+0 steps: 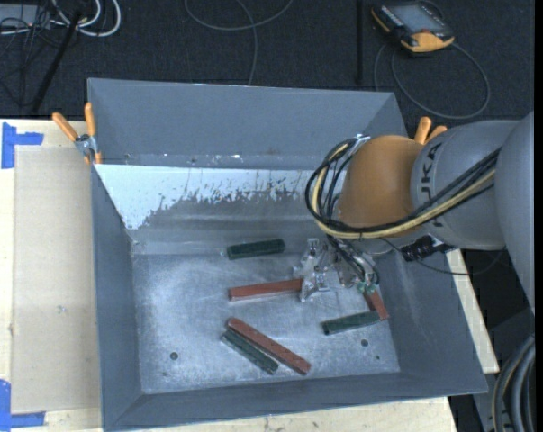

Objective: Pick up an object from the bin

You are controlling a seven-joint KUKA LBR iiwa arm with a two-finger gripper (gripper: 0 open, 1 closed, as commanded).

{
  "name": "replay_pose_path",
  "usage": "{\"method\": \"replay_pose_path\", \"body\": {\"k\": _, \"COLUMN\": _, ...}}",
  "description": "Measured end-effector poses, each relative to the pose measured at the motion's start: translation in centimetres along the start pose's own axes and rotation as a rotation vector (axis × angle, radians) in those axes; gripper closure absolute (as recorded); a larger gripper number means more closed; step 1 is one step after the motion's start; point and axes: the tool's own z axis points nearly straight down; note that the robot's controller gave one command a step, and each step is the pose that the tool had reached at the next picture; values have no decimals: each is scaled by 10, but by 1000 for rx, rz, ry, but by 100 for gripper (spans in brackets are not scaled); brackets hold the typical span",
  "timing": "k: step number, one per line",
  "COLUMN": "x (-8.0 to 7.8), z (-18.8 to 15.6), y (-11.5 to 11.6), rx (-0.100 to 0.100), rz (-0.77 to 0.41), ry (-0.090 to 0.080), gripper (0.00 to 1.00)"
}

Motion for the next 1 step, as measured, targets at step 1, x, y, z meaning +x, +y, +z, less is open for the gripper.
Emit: {"method": "replay_pose_path", "body": {"k": 1, "x": -16, "z": -161, "y": -19, "rx": 0, "rz": -140, "ry": 8, "gripper": 100}}
